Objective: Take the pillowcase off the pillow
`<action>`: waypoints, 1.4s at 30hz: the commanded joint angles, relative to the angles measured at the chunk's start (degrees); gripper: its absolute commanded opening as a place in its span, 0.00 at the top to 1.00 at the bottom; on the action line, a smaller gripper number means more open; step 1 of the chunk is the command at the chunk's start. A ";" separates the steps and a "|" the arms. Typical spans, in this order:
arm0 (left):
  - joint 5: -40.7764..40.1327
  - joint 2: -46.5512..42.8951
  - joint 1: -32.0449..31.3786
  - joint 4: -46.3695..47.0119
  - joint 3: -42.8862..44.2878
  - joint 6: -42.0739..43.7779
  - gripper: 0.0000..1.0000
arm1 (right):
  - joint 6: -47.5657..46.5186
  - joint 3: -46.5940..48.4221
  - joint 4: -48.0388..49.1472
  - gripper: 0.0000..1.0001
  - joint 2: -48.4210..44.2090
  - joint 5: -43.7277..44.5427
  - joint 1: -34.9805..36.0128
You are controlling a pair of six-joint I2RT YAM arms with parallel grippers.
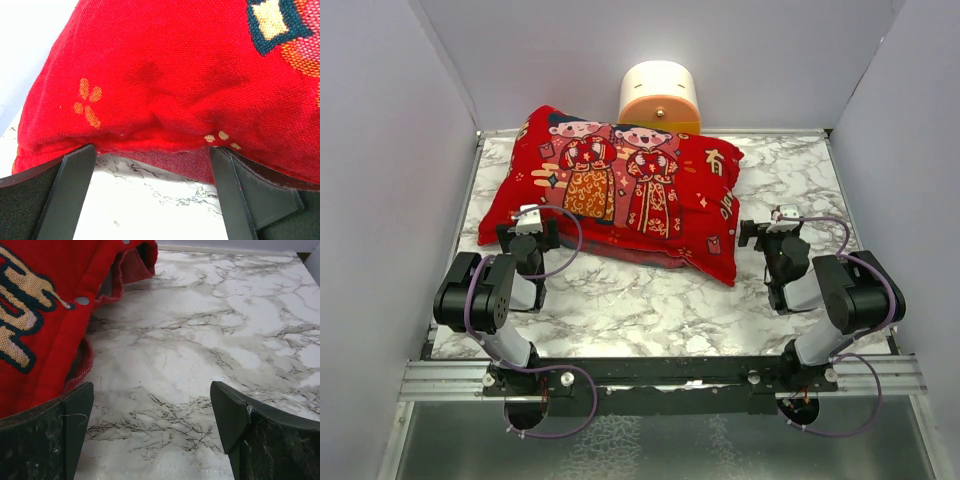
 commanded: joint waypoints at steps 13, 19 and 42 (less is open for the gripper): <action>0.47 -1.10 0.90 0.74 -0.03 -0.74 0.01 | 0.14 0.25 1.42 0.00 -0.58 1.04 0.22; 8.90 -11.93 5.38 -43.18 18.38 2.01 0.01 | 4.22 3.59 -14.69 0.00 -11.63 9.67 0.44; 32.97 -10.31 16.87 -94.80 54.45 29.32 0.02 | 23.22 27.36 -69.59 0.00 -26.37 11.56 27.86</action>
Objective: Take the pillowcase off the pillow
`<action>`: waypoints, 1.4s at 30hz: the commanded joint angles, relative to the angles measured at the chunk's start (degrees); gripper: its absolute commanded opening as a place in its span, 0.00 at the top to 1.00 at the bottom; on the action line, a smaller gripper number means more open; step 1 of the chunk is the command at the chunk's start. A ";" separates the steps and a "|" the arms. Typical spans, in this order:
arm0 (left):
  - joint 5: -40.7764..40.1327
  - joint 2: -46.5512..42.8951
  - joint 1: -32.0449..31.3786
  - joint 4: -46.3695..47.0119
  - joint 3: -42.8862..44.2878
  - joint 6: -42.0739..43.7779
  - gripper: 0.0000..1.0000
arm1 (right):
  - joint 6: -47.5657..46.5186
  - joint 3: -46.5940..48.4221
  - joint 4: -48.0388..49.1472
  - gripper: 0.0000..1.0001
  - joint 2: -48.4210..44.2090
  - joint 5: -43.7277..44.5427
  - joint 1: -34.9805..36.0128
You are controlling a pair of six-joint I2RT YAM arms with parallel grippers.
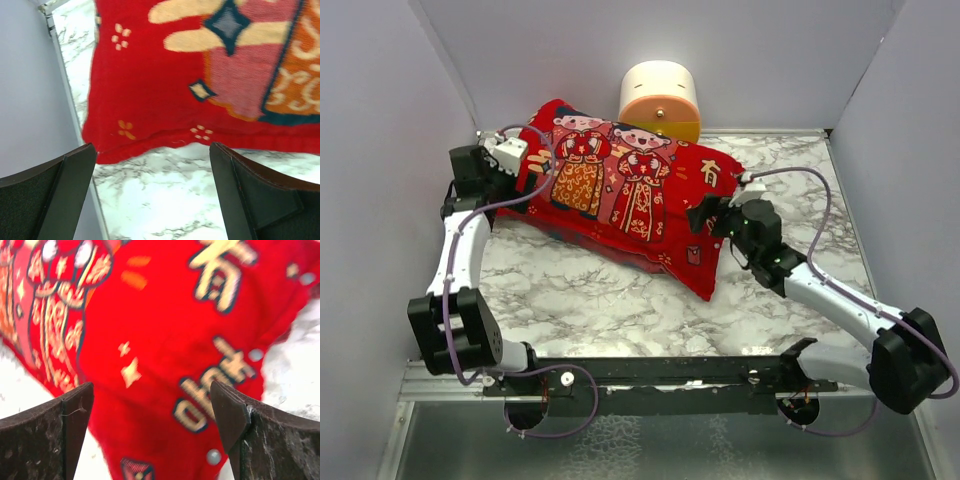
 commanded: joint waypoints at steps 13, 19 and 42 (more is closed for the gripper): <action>-1.65 25.28 5.84 -6.68 16.83 7.48 0.06 | 5.21 -3.45 -13.61 0.00 4.45 10.15 25.95; 5.27 27.99 5.24 -9.60 16.01 6.64 0.38 | 5.90 -1.08 -14.83 0.05 9.97 10.88 25.40; 14.19 -1.11 4.78 -29.90 2.57 20.35 0.59 | 5.10 -3.08 -22.10 0.07 -2.20 8.08 5.91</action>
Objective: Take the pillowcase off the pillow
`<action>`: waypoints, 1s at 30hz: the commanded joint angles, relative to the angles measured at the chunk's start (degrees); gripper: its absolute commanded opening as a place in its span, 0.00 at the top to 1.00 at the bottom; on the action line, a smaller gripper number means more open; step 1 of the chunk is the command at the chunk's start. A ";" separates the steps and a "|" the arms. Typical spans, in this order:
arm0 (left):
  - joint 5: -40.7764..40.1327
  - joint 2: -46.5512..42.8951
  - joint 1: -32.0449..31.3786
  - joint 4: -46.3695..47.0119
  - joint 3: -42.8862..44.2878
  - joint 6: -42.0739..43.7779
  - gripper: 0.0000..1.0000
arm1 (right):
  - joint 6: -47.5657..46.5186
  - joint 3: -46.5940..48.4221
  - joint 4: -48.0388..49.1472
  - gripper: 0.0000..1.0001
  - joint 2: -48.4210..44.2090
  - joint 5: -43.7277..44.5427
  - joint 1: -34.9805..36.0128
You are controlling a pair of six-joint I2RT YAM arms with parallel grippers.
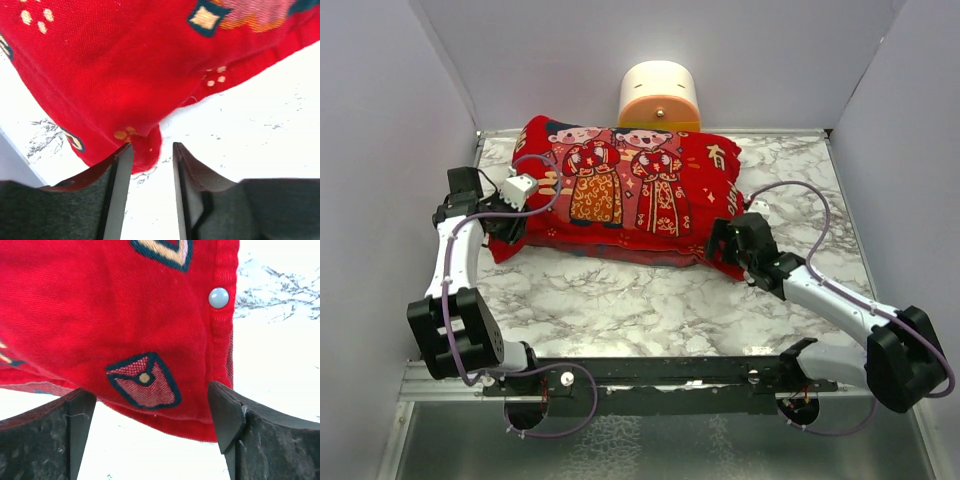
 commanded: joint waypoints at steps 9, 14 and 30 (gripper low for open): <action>-7.30 -6.18 0.74 -4.62 -0.65 4.28 0.50 | -0.17 -3.65 -4.18 0.00 -6.64 1.09 -0.07; -12.66 -1.51 1.40 2.69 -4.46 4.34 0.48 | 1.61 -5.47 -2.50 0.00 -3.86 2.18 -0.08; -12.84 9.99 1.60 16.92 -5.35 -2.53 0.58 | -2.85 -3.84 10.62 0.29 5.02 -5.46 -0.16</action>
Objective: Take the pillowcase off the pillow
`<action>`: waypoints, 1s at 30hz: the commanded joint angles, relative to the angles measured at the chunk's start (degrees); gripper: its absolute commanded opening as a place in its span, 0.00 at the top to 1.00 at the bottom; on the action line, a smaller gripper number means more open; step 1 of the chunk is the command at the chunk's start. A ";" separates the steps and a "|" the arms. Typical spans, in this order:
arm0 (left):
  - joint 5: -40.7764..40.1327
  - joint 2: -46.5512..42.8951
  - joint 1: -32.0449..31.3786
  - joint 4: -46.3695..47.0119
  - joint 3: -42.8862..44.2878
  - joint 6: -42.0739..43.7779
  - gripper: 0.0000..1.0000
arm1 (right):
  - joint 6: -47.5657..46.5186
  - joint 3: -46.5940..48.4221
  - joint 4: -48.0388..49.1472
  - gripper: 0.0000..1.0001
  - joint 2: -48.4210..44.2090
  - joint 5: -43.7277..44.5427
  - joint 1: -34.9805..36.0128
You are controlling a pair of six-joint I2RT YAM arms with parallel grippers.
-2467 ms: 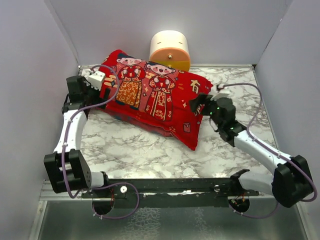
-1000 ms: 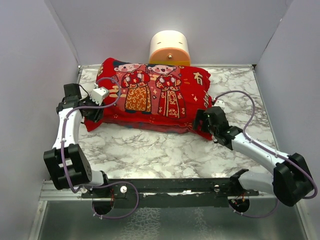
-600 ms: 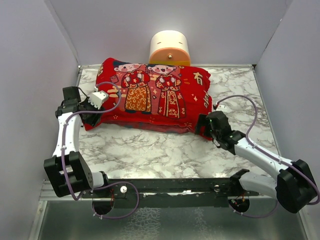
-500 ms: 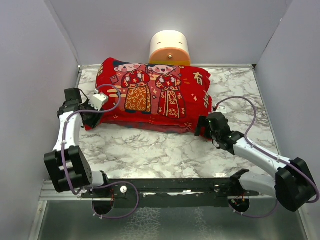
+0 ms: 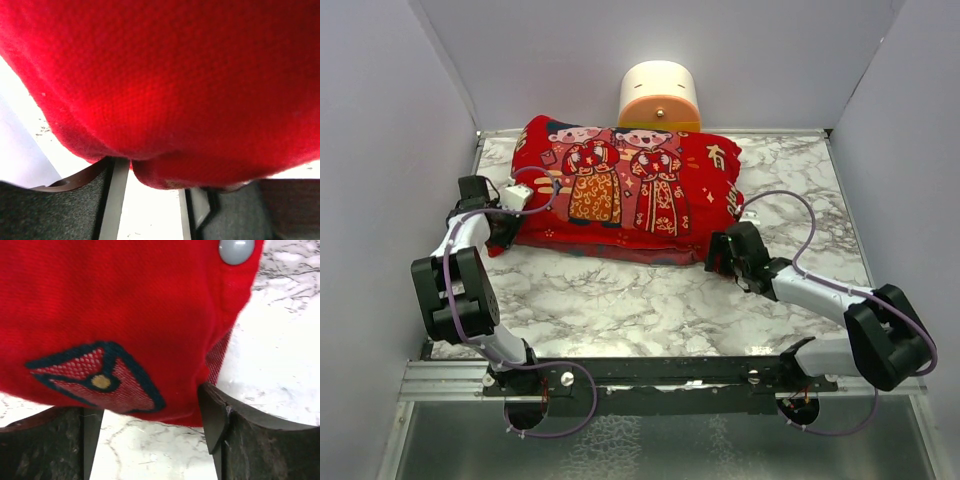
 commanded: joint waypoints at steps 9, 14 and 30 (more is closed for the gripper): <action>9.15 -8.03 0.32 -0.04 -4.69 -0.23 1.00 | -0.30 -0.39 1.90 0.98 -8.44 -6.99 -0.15; 9.06 -15.76 0.34 -1.20 -6.83 -1.70 1.00 | 0.12 0.30 -1.94 0.99 -13.98 -8.11 -0.09; 0.03 -32.51 0.32 -13.76 -14.16 -1.04 1.00 | 7.30 -1.97 -19.45 0.99 -28.72 -7.62 5.92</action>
